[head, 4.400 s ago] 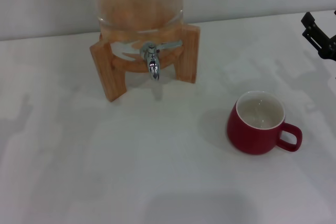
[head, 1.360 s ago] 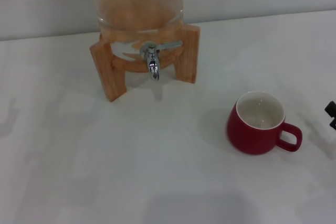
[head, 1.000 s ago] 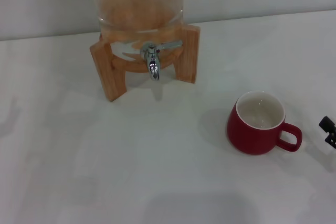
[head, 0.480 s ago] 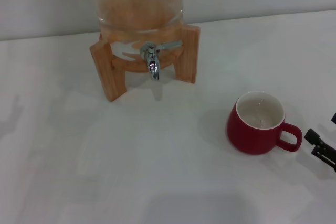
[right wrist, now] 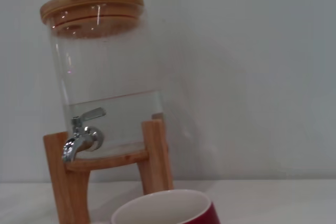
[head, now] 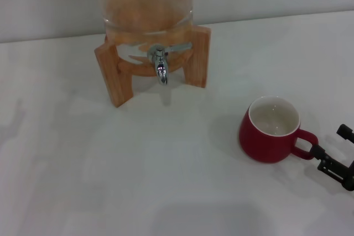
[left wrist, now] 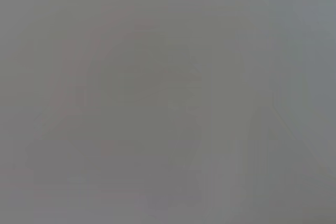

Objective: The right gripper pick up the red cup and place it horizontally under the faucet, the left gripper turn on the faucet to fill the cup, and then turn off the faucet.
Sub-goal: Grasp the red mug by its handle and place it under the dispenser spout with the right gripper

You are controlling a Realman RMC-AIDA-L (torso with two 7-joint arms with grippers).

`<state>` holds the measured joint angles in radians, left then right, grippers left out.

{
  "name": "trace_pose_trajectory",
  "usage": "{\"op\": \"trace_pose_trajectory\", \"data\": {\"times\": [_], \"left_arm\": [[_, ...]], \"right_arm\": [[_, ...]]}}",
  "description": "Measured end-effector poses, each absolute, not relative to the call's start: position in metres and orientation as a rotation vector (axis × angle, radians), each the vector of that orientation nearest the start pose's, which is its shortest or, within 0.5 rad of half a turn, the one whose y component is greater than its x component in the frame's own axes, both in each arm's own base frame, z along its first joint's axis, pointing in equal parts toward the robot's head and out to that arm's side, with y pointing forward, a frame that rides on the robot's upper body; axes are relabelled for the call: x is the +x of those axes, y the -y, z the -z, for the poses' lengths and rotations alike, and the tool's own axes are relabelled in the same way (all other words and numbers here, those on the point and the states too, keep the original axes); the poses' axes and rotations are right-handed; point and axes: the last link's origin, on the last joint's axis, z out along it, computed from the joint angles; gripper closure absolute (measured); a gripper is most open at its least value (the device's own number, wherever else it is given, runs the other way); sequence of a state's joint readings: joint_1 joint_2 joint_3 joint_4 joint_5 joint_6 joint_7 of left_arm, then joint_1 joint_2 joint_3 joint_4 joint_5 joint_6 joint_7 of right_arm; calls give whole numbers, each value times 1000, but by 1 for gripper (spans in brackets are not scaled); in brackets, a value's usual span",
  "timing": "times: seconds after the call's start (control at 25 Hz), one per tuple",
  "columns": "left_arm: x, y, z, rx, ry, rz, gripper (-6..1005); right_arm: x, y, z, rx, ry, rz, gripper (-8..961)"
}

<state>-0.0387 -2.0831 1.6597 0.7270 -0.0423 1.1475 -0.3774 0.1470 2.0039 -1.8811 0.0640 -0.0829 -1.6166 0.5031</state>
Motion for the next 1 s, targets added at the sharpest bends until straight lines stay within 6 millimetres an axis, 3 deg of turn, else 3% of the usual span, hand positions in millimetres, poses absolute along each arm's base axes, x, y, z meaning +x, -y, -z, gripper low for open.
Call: {"op": "trace_pose_trajectory", "data": {"times": [1.0], "left_arm": [[-299,-290,-42,-1483,430,1015,119]], "right_arm": [[385,-190,13,-1954,-700,-762,98]]}}
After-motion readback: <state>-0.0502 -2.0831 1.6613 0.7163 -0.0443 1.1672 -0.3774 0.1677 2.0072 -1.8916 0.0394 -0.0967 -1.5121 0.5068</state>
